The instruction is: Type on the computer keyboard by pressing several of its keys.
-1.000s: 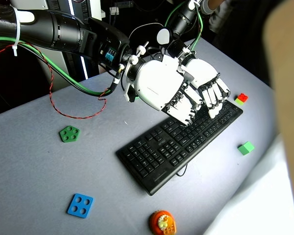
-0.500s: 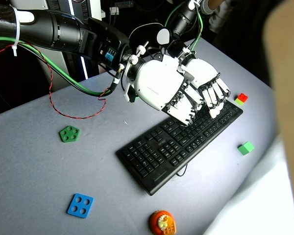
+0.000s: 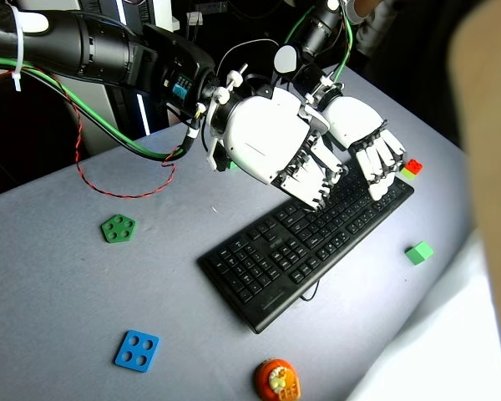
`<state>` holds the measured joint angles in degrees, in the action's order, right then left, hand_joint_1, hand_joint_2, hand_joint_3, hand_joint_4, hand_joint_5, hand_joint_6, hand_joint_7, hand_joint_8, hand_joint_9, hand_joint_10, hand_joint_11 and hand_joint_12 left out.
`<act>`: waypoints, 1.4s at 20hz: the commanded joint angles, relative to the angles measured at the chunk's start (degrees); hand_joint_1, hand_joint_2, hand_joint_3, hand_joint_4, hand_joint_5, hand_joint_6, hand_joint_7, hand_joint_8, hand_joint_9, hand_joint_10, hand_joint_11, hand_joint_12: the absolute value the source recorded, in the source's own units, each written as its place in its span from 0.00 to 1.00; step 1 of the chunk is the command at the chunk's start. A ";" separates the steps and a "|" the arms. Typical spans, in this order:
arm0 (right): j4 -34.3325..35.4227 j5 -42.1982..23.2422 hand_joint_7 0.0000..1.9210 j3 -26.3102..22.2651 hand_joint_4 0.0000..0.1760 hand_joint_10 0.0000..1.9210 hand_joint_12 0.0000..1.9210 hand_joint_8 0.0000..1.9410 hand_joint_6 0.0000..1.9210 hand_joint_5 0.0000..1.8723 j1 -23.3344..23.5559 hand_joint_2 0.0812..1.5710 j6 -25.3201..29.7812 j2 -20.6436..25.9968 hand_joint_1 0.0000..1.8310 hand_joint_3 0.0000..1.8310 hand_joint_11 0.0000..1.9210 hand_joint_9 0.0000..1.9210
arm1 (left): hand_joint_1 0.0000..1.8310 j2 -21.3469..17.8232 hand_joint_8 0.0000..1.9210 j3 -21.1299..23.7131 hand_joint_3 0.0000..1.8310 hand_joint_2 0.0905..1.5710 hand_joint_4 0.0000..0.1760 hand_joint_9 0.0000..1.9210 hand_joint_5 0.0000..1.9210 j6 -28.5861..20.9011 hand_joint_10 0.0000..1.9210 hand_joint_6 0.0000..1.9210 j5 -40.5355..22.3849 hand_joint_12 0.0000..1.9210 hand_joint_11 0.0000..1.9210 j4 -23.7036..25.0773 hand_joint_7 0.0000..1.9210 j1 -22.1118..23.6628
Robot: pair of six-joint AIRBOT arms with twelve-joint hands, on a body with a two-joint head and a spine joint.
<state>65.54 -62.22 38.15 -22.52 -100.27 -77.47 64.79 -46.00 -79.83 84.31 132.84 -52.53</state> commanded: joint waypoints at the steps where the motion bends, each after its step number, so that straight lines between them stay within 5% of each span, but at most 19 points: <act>1: -5.10 -2.73 0.38 -0.57 0.00 0.51 0.91 0.09 0.43 0.18 0.56 0.83 0.41 0.40 0.00 0.00 0.00 0.21 | 0.40 -0.70 0.01 -0.45 0.00 0.72 0.02 0.17 0.24 0.00 0.36 0.01 5.10 0.79 0.00 3.65 0.31 0.34; 7: -5.10 -2.06 0.38 -2.10 0.00 0.51 0.92 0.09 0.43 0.18 -0.60 0.83 0.02 2.31 0.00 0.00 0.00 0.21 | 0.17 -4.68 0.02 -0.42 0.01 0.78 0.00 0.22 0.30 -0.15 0.35 0.02 3.23 0.80 0.01 3.65 0.35 2.07; 13: -7.35 -1.89 0.39 -3.17 0.00 0.55 0.91 0.12 0.44 0.20 -2.06 0.83 0.32 4.32 0.00 0.00 0.04 0.23 | 0.10 -8.65 0.02 0.36 0.00 0.79 0.00 0.22 0.32 -0.24 0.35 0.02 2.07 0.80 0.01 3.64 0.37 4.08; 15: -7.34 -1.92 0.38 -3.24 0.00 0.70 0.96 0.43 0.55 0.28 -2.04 0.83 0.52 4.61 0.00 0.00 0.09 0.25 | 0.07 -9.50 0.04 0.92 0.00 0.82 0.00 0.21 0.37 -0.24 0.44 0.05 2.03 0.83 0.00 3.64 0.41 4.59; 16: -7.34 -1.94 0.36 -3.37 0.00 0.76 0.99 0.56 0.58 0.32 -2.02 0.83 0.68 4.85 0.00 0.00 0.12 0.26 | 0.07 -10.07 0.09 1.42 0.00 0.82 0.00 0.20 0.36 -0.12 0.48 0.11 2.07 0.84 0.00 3.63 0.40 4.76; 17: -7.33 -1.96 0.36 -3.46 0.00 0.85 1.00 0.71 0.67 0.35 -2.04 0.83 0.69 4.96 0.00 0.00 0.16 0.26 | 0.07 -10.40 0.40 1.62 0.00 0.84 0.00 0.19 0.31 -0.13 0.61 0.30 2.15 0.87 0.00 3.63 0.33 4.74; 18: -7.33 -1.97 0.38 -3.72 0.00 0.89 1.00 0.76 0.70 0.38 -2.17 0.83 0.69 5.19 0.00 0.00 0.19 0.28 | 0.07 -10.76 0.59 1.85 0.00 0.84 0.00 0.19 0.28 -0.28 0.70 0.46 2.67 0.90 0.02 3.63 0.28 4.72; 20: -6.84 -2.00 0.45 -4.26 0.00 0.89 1.00 0.79 0.77 0.42 -2.51 0.84 0.69 5.50 0.00 0.00 0.30 0.37 | 0.09 -11.00 0.79 2.18 0.00 0.86 0.00 0.23 0.28 0.03 0.82 0.66 3.06 0.94 0.11 3.63 0.28 4.94; 23: -5.67 -2.00 0.50 -4.63 0.00 0.96 1.00 0.84 0.83 0.44 -2.83 0.84 0.68 5.70 0.01 0.00 0.41 0.45 | 0.09 -12.07 0.93 3.23 0.00 0.88 0.00 0.28 0.34 0.18 0.98 0.78 2.91 1.00 0.21 3.63 0.32 5.92; 28: -5.66 -1.73 0.61 -4.63 0.00 1.00 1.00 0.89 0.86 0.50 -2.78 0.85 0.68 5.70 0.00 0.00 0.48 0.55 | 0.08 -14.77 0.98 6.09 0.00 0.92 0.00 0.36 0.37 0.82 1.00 0.93 0.93 1.00 0.32 3.63 0.37 8.89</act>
<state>64.75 -61.14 33.82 -25.63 -100.09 -71.99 50.59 -39.66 -79.35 79.72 132.25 -44.07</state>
